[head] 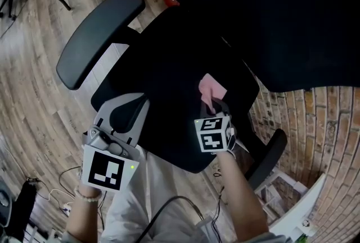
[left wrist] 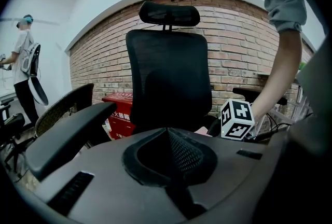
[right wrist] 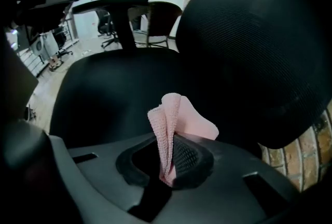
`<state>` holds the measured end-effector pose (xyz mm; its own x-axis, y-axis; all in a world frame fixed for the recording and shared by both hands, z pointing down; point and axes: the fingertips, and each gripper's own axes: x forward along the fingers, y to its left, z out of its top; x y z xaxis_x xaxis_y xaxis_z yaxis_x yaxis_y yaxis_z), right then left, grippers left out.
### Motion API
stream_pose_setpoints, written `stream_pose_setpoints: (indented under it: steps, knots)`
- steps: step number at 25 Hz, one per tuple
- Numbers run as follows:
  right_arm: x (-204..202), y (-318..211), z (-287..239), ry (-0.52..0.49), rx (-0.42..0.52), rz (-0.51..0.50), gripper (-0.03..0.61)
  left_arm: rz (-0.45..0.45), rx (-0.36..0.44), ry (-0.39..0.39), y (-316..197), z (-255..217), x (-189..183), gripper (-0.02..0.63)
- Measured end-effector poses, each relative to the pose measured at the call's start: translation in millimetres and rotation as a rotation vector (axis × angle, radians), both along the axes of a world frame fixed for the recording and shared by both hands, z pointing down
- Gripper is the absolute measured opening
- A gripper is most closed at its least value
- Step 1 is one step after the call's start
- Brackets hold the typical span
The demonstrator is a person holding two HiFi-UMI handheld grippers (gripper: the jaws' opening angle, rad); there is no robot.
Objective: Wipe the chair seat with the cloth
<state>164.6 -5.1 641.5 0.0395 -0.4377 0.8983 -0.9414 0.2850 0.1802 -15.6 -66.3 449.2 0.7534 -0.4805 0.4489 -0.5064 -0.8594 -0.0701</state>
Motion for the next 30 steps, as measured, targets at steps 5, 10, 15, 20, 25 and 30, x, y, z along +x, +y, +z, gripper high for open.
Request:
stream_pose_setpoints:
  steps: [5, 10, 15, 20, 25, 30]
  knots:
    - [-66, 10, -2, -0.101, -0.007, -0.063, 0.055, -0.039, 0.002, -0.007, 4, 1, -18, 0.018]
    - [-140, 17, -7, -0.192, -0.004, -0.191, 0.056, -0.077, 0.006, -0.016, 4, 0, -36, 0.018]
    - [-213, 31, -13, -0.272, -0.018, -0.321, 0.055, -0.110, 0.013, -0.032, 2, 2, -54, 0.018]
    - [-267, 62, -17, -0.347, -0.053, -0.401, 0.055, -0.123, 0.010, -0.044, 3, 3, -60, 0.018]
    - [-282, 88, -15, -0.371, -0.094, -0.412, 0.055, -0.112, 0.010, -0.045, 4, 4, -58, 0.018]
    - [-250, 91, -11, -0.320, -0.097, -0.357, 0.055, -0.088, 0.015, -0.038, 4, 3, -46, 0.018]
